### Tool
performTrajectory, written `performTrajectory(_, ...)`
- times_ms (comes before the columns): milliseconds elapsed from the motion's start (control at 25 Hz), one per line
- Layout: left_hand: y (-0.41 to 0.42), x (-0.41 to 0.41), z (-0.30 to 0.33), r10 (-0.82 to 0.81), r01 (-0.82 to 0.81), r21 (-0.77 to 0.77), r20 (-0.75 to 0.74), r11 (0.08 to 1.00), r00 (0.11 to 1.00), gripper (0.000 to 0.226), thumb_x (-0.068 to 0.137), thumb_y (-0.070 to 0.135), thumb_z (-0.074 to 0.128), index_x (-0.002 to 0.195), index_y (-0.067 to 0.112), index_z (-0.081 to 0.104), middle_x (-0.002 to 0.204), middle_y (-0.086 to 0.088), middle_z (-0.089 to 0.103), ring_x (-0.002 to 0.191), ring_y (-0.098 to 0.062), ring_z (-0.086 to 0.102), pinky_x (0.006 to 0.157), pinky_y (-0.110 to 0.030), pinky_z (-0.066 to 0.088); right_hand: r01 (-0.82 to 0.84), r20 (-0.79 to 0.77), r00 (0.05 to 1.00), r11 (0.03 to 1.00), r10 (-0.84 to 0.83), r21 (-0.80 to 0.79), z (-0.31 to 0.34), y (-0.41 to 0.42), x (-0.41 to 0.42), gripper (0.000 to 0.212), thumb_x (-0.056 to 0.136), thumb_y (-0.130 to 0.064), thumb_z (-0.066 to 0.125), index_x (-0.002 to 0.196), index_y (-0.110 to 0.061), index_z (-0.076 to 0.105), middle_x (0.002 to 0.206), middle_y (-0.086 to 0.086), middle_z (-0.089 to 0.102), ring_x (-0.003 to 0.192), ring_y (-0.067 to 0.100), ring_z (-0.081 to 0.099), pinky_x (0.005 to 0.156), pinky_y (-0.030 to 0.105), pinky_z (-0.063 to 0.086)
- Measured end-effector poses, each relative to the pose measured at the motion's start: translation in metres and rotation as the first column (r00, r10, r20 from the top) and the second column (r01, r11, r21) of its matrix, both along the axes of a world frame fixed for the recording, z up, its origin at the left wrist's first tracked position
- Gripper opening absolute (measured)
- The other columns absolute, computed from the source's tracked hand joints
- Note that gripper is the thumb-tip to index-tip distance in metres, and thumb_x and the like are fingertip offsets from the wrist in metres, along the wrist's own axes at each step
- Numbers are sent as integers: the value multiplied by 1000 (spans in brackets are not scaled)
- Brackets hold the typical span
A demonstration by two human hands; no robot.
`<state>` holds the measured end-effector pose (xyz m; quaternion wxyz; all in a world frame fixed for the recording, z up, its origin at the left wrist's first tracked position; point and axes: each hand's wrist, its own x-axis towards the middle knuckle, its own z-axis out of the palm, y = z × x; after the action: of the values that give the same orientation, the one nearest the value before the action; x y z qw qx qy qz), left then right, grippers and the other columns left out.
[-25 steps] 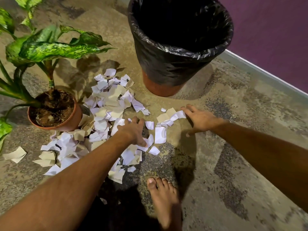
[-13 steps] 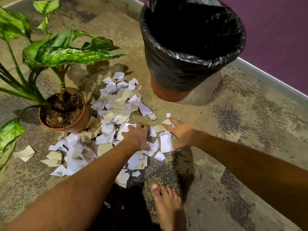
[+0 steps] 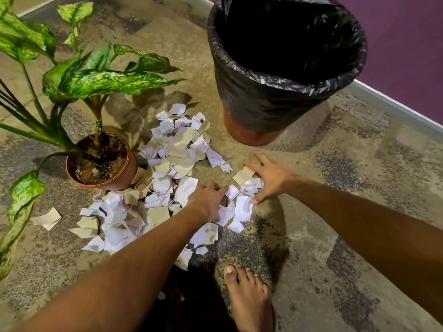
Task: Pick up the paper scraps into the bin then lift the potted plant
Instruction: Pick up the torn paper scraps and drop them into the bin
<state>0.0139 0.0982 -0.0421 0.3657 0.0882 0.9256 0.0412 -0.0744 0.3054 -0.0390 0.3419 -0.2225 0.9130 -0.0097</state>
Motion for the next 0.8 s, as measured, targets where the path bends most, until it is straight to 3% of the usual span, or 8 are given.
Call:
performTrajectory(120, 1, 1, -1, -5, 5, -14, -17, 1000, 1000, 96, 79, 30, 76, 151, 30, 14, 146, -13, 25, 133, -42, 30, 94, -46, 50, -138, -23, 990, 985, 141, 104, -3, -7, 4, 122, 51, -64, 82, 150, -40, 14, 161, 5, 4, 136, 37, 29, 108, 46, 38)
performTrajectory(280, 3, -2, 1, 2, -4, -24, -81, 1000, 997, 66, 84, 13, 67, 141, 14, 34, 138, -15, 35, 123, -39, 45, 89, -42, 51, -259, -109, 957, 961, 268, 95, -9, -18, 22, 86, 70, -46, 77, 144, -33, 35, 151, 3, 25, 123, 30, 45, 93, 37, 46)
performTrajectory(400, 2, -7, 3, 56, -50, 58, -105, 997, 993, 48, 84, 7, 63, 129, 9, 49, 130, -16, 46, 113, -34, 56, 92, -38, 50, -249, -100, 963, 968, 249, 15, -5, -28, 27, 60, 80, -27, 68, 136, -28, 47, 138, 6, 40, 110, 31, 57, 89, 40, 51)
performTrajectory(520, 1, -10, 7, 84, -79, 110, -45, 991, 995, 61, 76, 17, 76, 132, 15, 51, 128, -12, 49, 111, -31, 58, 92, -38, 52, -213, -84, 975, 975, 208, -67, -1, -33, 28, 46, 83, -19, 65, 128, -25, 58, 122, 5, 52, 107, 29, 58, 86, 36, 49)
performTrajectory(640, 0, -6, 7, 48, -49, -20, -20, 999, 999, 65, 73, 28, 80, 129, 15, 51, 126, -9, 51, 111, -29, 58, 86, -40, 53, -207, -90, 976, 974, 198, -97, 1, -33, 28, 34, 85, -18, 64, 118, -24, 65, 118, 5, 58, 109, 27, 57, 88, 34, 47)
performTrajectory(800, -5, -1, 0, -26, 21, -105, -49, 994, 998, 43, 83, 17, 70, 123, 10, 55, 123, -11, 58, 109, -28, 60, 84, -37, 52, -206, -155, 970, 972, 188, -109, 4, -30, 28, 26, 85, -14, 60, 109, -20, 70, 114, 5, 63, 106, 27, 59, 87, 33, 47)
